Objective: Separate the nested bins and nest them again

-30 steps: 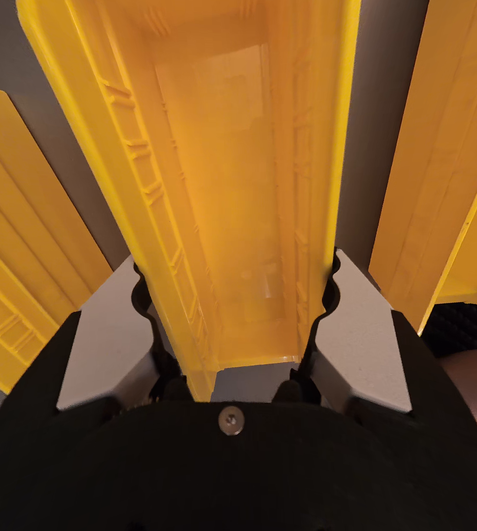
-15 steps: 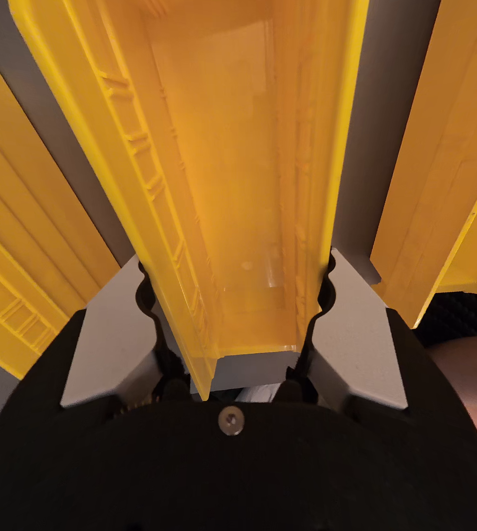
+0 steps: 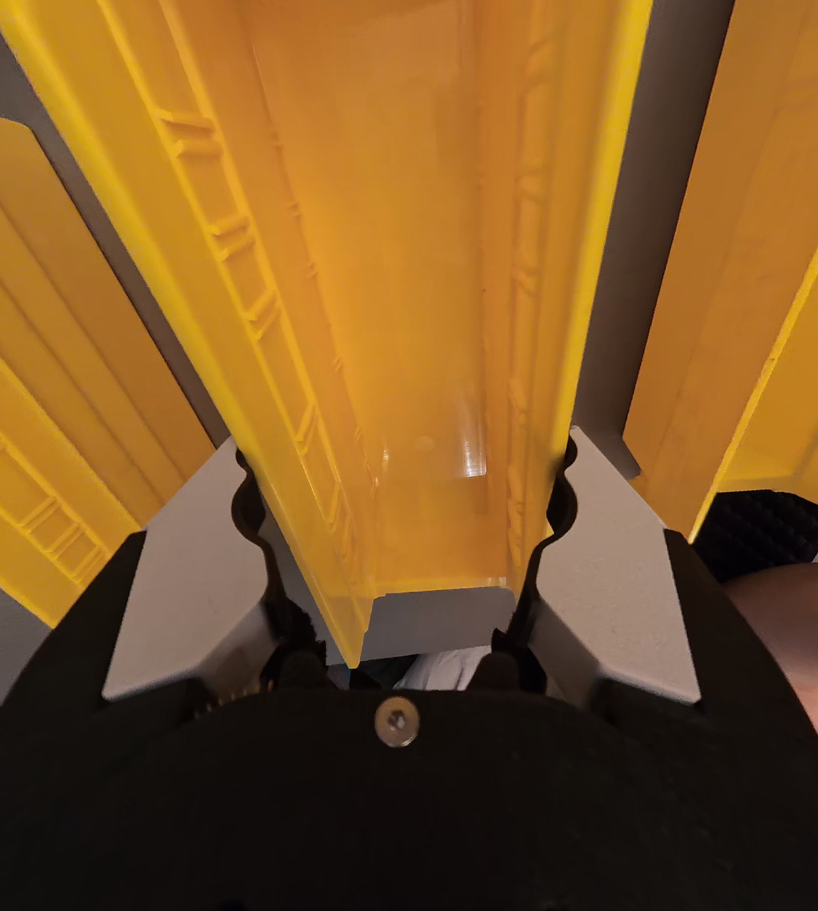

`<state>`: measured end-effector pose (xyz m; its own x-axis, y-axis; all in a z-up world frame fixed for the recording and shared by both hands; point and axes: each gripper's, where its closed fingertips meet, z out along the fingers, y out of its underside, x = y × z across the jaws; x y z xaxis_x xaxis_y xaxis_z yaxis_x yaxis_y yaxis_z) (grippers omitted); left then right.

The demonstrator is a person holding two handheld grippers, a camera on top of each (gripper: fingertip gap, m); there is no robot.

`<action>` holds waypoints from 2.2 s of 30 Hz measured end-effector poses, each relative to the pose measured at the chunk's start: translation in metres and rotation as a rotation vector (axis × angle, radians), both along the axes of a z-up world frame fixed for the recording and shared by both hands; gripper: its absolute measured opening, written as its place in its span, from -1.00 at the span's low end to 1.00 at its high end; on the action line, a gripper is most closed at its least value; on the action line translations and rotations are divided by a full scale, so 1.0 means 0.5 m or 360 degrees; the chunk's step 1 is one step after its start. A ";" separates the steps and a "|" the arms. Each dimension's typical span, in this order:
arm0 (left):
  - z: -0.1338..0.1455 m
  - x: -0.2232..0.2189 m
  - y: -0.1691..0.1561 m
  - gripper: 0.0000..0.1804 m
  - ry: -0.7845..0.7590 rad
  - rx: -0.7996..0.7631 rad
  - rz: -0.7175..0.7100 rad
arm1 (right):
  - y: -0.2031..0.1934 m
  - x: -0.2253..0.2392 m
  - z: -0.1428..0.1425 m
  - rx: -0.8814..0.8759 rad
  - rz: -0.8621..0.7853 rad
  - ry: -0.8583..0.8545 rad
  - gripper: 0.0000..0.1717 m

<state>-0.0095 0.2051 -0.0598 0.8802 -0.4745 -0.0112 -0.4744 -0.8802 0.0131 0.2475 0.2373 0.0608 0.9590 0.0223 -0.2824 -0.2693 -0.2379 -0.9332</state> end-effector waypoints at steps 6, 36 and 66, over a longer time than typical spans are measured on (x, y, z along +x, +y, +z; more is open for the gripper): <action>0.028 -0.008 -0.003 0.31 -0.0007 -0.0004 -0.0015 | 0.000 0.001 -0.002 -0.0006 0.0001 0.0003 0.14; 0.313 -0.328 0.009 0.28 -0.0097 0.0162 0.0042 | 0.013 0.001 -0.032 -0.0088 -0.0008 -0.0030 0.14; 0.019 -0.792 0.161 0.26 -0.0043 0.0158 0.0357 | 0.020 0.010 -0.050 -0.0176 -0.0075 -0.0157 0.15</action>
